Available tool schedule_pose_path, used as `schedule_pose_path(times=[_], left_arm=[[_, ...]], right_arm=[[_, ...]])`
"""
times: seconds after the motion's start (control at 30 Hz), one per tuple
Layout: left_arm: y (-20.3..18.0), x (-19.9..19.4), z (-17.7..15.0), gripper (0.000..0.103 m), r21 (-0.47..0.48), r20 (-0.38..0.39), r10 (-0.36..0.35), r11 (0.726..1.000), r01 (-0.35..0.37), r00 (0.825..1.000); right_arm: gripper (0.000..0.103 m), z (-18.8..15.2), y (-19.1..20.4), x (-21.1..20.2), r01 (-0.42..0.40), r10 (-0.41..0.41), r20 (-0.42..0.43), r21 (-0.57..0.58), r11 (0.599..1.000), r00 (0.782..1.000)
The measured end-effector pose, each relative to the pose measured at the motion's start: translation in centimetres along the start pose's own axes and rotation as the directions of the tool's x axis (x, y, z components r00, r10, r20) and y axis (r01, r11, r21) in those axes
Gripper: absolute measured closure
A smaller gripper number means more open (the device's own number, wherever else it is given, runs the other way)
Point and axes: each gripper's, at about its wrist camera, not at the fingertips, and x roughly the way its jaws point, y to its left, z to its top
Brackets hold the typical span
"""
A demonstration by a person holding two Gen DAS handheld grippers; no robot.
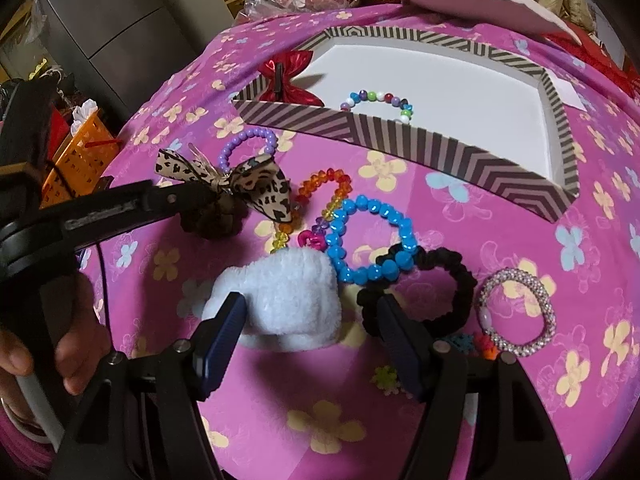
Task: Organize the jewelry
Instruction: 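Grasp the leopard-print bow with the left tool while the right tool grasps the white fluffy scrunchie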
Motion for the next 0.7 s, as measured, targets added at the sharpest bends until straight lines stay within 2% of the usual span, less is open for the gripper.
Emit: schedule_pose_path(times=[0.17, 0.2, 0.27, 0.3, 0.37, 0.4, 0.53, 0.7], left_arm=[[-0.3, 1.0, -0.1, 0.04, 0.033, -0.007, 0.012, 0.999, -0.012, 1.0], [-0.3, 1.1, -0.2, 0.045, 0.036, -0.009, 0.009, 0.999, -0.009, 1.0], [-0.2, 1.2, -0.2, 0.056, 0.047, -0.007, 0.015, 0.999, -0.014, 1.0], [-0.1, 1.3, -0.2, 0.058, 0.054, -0.009, 0.015, 0.998, -0.015, 1.0], [0.2, 1.2, -0.2, 0.064, 0.055, -0.01, 0.001, 0.999, -0.001, 1.0], [0.4, 1.1, -0.3, 0.067, 0.054, -0.009, -0.001, 0.999, 0.002, 1.0], [0.6, 0.2, -0.4, 0.07, 0.056, 0.007, -0.012, 0.998, 0.012, 1.0], [0.4, -2.2, -0.3, 0.073, 0.062, 0.045, -0.039, 0.997, 0.037, 0.998]], right_arm=[[0.032, 0.1, -0.1, -0.1, -0.016, 0.016, 0.04, 0.004, 1.0, 0.999], [0.033, 0.1, -0.2, 0.0, -0.024, 0.024, 0.04, 0.007, 1.0, 0.999], [0.041, 0.1, -0.2, 0.3, -0.035, 0.034, 0.037, 0.002, 0.999, 0.999], [0.044, -0.1, -0.1, 0.5, -0.038, 0.038, 0.038, -0.002, 0.999, 0.999], [0.059, -0.2, 0.1, 0.7, -0.058, 0.059, 0.038, -0.015, 0.998, 0.998], [0.061, -0.3, 0.3, 0.7, -0.065, 0.066, 0.039, -0.021, 0.998, 0.997], [0.073, -0.4, 0.9, 0.0, -0.061, 0.064, 0.065, -0.049, 0.997, 0.996], [0.076, 0.0, 1.5, -2.0, -0.083, 0.09, 0.106, -0.071, 0.994, 0.99]])
